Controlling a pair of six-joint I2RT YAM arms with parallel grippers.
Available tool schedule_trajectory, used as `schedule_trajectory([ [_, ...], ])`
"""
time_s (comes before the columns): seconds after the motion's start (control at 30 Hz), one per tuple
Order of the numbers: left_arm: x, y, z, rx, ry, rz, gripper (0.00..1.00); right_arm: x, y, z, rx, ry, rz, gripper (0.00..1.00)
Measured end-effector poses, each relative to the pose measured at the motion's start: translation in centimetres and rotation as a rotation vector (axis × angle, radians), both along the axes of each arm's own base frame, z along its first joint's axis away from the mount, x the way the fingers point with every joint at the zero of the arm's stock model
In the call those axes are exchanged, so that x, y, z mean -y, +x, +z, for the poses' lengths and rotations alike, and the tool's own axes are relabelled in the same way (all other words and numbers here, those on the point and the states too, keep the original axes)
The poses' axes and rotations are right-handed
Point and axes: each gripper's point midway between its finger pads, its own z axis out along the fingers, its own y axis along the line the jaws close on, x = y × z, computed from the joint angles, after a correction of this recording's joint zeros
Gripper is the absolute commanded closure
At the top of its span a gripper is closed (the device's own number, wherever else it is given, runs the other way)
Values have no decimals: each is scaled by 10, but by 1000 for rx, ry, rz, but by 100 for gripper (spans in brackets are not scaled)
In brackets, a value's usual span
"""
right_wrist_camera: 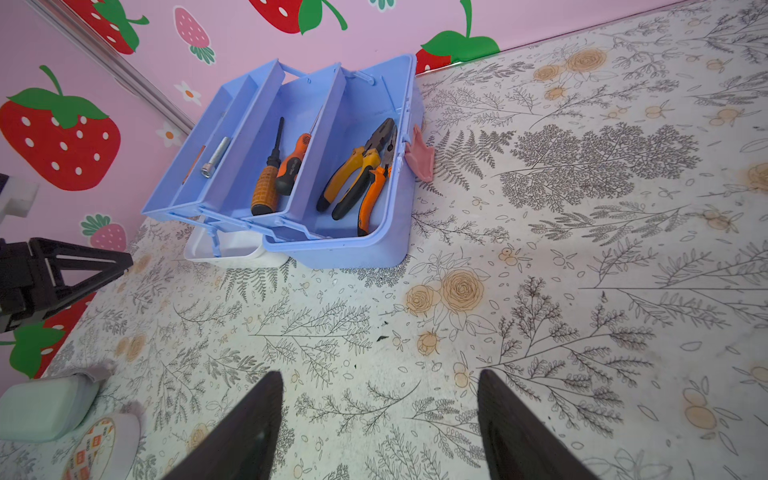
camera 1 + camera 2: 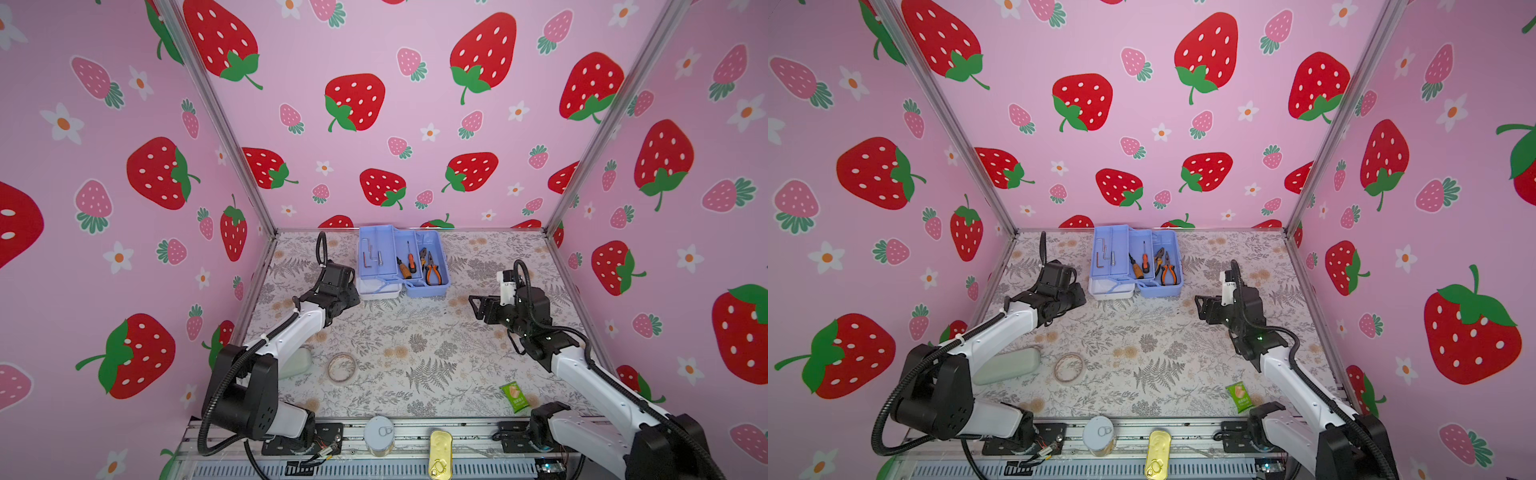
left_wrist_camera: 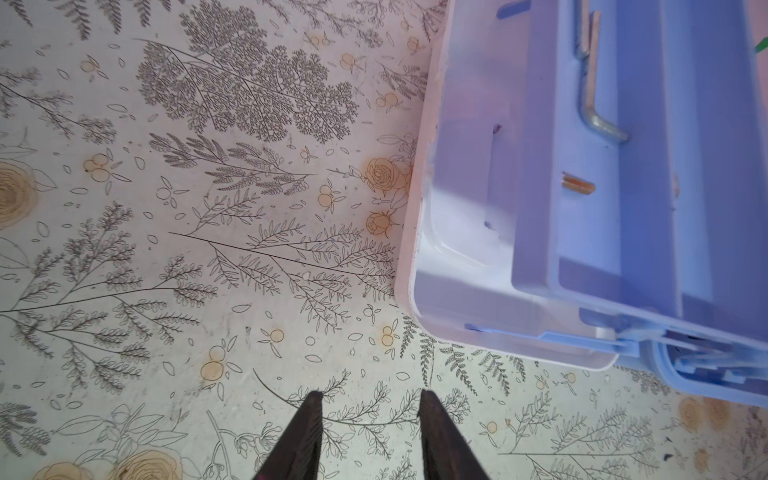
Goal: Pack the tool kit
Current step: 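Move the left gripper to the white lid while the right reaches the box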
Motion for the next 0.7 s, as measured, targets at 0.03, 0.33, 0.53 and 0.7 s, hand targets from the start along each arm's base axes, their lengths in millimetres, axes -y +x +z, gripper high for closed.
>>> schedule_trajectory([
  [0.03,1,1,-2,-4,-7,-3,58,0,3,-1,-5,-2,-4,29],
  [0.33,14,7,-24,-40,-60,-28,54,-12,33,-10,-73,-7,-16,34],
  [0.53,19,13,-19,-7,-87,-34,46,-26,62,-20,-109,-10,-6,39],
  [0.7,23,19,-22,3,-103,-39,46,-41,84,-35,-153,-13,18,42],
])
